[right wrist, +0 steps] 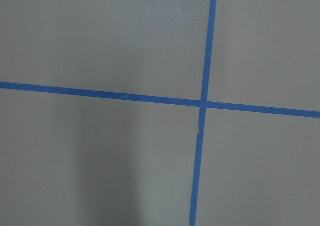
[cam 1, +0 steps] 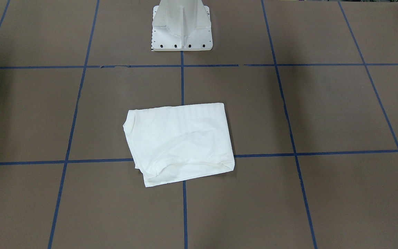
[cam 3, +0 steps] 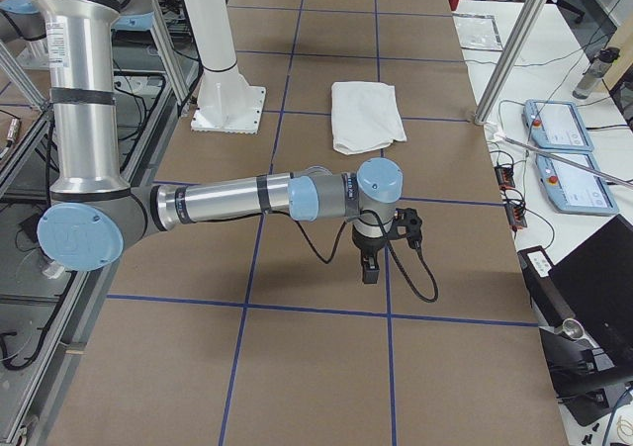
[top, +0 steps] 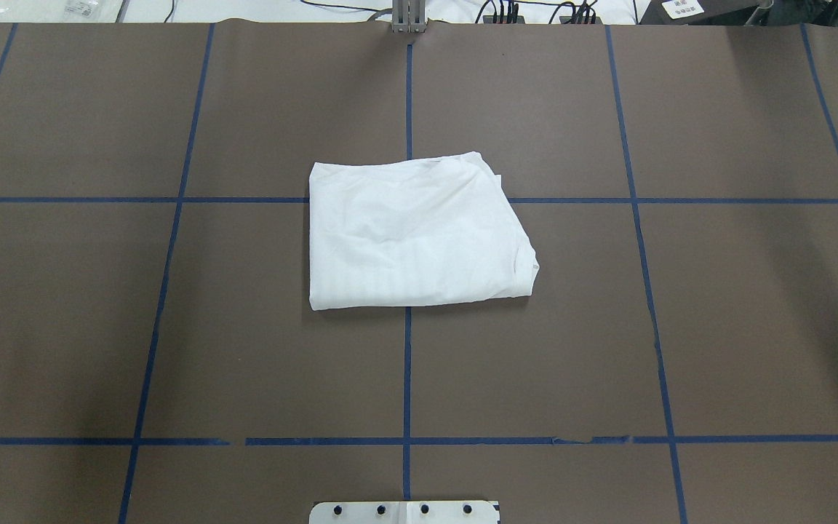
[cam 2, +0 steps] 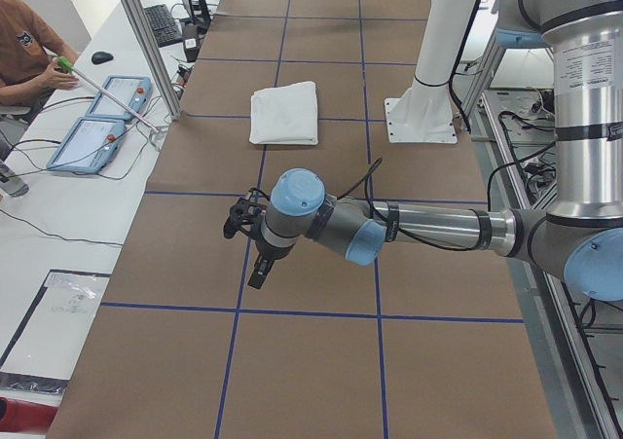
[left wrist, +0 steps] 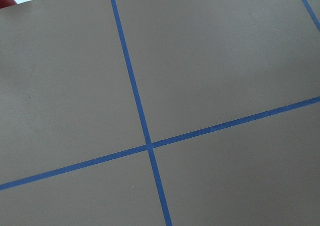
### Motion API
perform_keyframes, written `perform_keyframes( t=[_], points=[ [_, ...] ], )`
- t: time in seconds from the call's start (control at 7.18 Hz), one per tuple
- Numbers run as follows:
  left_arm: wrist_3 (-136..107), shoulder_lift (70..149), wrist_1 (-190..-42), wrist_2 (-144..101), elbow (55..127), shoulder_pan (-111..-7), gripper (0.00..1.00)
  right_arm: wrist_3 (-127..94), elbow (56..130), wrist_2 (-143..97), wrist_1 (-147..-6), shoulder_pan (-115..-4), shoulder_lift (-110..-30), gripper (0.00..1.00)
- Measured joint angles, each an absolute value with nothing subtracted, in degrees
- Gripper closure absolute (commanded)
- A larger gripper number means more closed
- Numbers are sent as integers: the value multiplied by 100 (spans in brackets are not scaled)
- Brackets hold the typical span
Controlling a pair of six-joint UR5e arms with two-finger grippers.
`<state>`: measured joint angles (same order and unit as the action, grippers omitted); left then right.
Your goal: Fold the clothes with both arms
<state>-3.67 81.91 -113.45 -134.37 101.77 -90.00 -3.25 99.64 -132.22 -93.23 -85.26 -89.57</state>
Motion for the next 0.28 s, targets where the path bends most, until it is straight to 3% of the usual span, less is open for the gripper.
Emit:
perform_keyframes(
  t=[0.28],
  points=[
    [-358,8197,-11343,-13428,10215,-8998,0,-325,9948,-13208,-9318,-8526,-8953,0]
  ],
)
